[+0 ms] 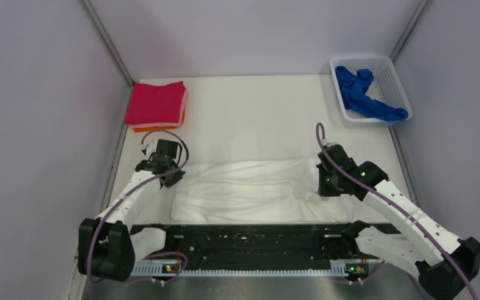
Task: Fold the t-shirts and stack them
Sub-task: Fold the other side of the tshirt into a rectangle, then rotate the tshirt 90 degrees
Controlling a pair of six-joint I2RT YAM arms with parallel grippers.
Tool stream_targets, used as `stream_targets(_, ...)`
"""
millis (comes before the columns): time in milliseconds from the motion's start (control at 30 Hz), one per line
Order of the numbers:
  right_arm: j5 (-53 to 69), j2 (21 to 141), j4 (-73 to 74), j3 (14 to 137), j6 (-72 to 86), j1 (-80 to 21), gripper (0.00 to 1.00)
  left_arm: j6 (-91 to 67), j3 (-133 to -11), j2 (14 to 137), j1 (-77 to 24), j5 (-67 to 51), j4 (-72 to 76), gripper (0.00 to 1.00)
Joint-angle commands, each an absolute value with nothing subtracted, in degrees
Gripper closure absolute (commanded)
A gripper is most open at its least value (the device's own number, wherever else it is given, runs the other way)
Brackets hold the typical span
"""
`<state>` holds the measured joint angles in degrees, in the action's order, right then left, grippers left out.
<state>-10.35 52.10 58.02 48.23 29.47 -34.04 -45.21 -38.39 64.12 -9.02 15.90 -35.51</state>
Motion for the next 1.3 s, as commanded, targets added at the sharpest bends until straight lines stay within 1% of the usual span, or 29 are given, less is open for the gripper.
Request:
stream_targets(0, -4.6, 49.7, 59.6, 44.0, 33.8, -35.6, 0.91, -49.0, -36.4, 61.8, -9.1, 17.7, -35.4, 0.88)
stream_targets(33, -3.4, 49.3, 59.6, 43.3, 33.7, -35.7, 0.84, -49.8, -36.6, 61.2, -9.2, 18.7, -36.6, 0.68)
stream_targets(67, -2.2, 48.6, 59.6, 43.0, 33.6, -35.7, 0.75, -50.5, -37.1, 60.5, -9.1, 19.6, -38.7, 0.47)
stream_targets(100, -1.3, 47.8, 59.7, 43.1, 33.3, -35.6, 0.64, -50.7, -37.8, 59.7, -9.1, 20.3, -40.3, 0.22)
stream_targets(133, -0.8, 46.9, 59.8, 43.6, 33.2, -35.7, 0.53, -51.0, -38.8, 58.8, -9.1, 21.1, -42.1, 0.09)
stream_targets(167, -0.6, 45.9, 59.8, 44.3, 33.0, -35.7, 0.38, -51.3, -40.1, 58.0, -9.1, 21.8, -43.4, 0.04)
stream_targets(200, -0.6, 45.1, 59.8, 45.4, 32.9, -35.7, 0.04, -51.2, -41.6, 57.1, -9.1, 22.0, -44.1, 0.02)
stream_targets(233, -0.9, 44.4, 59.7, 46.5, 32.9, -35.7, 0.02, -50.9, -42.8, 56.4, -9.1, 21.6, -44.2, 0.01)
stream_targets(333, -3.1, 42.6, 57.6, 47.6, 34.6, -35.7, 0.01, -48.4, -45.5, 55.1, -9.1, 16.6, -41.6, 0.01)
stream_targets(400, -4.8, 41.9, 54.7, 46.1, 38.3, -35.7, 0.01, -46.8, -46.2, 55.7, -9.3, 10.2, -37.7, 0.01)
stream_targets(467, -3.2, 41.9, 48.4, 41.2, 42.0, -35.6, 0.01, -46.2, -45.9, 57.2, -10.2, 3.3, -32.7, 0.01)
stream_targets(567, -0.8, 44.2, 38.8, 34.5, 46.9, -35.5, 0.01, -45.8, -45.4, 61.6, -13.8, -3.2, -27.2, 0.01)
stream_targets(733, -0.3, 52.9, 30.0, 30.5, 48.5, -30.4, 0.01, -43.9, -47.0, 71.4, -20.4, -1.7, -28.6, 0.01)
stream_targets(933, 2.1, 63.9, 15.0, 28.3, 47.5, -22.0, 0.01, -45.8, -42.9, 73.6, -21.2, 2.2, -26.5, 0.01)
stream_targets(1033, 1.0, 71.5, 10.9, 31.5, 44.1, -19.3, 0.01, -46.5, -41.2, 74.3, -21.7, 3.6, -24.6, 0.01)
stream_targets(1133, -1.8, 80.3, 10.5, 38.1, 39.8, -17.6, 0.01, -47.2, -40.8, 76.8, -21.7, 3.8, -23.4, 0.01)
stream_targets(1267, -0.4, 92.1, 6.1, 46.4, 36.2, -14.5, 0.01, -48.2, -40.9, 79.8, -22.6, 2.5, -22.2, 0.01)
